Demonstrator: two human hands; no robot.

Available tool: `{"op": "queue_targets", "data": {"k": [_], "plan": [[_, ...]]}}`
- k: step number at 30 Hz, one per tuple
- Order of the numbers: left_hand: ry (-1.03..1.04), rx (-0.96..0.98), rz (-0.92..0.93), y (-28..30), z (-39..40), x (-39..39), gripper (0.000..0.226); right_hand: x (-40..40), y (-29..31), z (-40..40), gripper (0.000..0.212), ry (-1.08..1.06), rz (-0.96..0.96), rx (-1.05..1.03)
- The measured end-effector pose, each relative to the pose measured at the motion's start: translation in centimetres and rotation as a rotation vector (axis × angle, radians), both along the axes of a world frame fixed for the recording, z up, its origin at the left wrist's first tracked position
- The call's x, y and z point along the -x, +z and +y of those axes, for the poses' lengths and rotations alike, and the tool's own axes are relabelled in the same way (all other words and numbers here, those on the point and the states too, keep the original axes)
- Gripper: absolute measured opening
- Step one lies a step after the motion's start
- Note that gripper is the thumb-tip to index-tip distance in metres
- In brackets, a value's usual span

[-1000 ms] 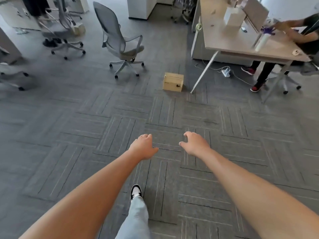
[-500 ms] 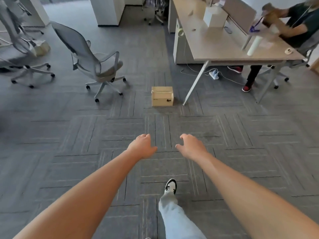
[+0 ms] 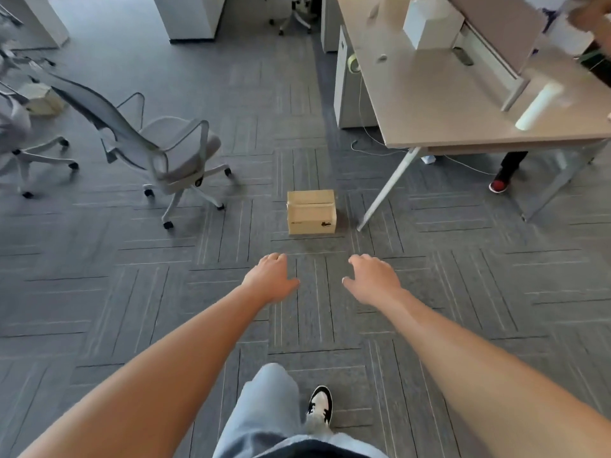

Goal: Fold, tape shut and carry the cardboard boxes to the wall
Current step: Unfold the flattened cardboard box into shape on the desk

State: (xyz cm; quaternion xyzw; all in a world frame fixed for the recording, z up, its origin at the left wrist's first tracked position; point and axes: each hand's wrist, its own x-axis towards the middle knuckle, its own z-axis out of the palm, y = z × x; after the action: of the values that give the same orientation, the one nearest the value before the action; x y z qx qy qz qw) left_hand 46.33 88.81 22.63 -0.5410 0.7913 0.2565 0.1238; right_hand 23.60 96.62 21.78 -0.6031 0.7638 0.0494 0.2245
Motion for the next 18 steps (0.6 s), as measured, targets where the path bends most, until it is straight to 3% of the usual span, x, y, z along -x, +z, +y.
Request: {"op": "queue_targets", "data": {"k": [10,18], "plan": [[0.012,-0.066,0.022,-5.1,-26.6,6.7,0.059,5.9,-4.3,-26.1,0.048,0.005,0.05,-0.077],[0.098,-0.105,0.066,-7.9,-47.6,10.4,0.059,9.5,-7.9,-45.9,0.045,-0.174,-0.075,-0.113]]}}
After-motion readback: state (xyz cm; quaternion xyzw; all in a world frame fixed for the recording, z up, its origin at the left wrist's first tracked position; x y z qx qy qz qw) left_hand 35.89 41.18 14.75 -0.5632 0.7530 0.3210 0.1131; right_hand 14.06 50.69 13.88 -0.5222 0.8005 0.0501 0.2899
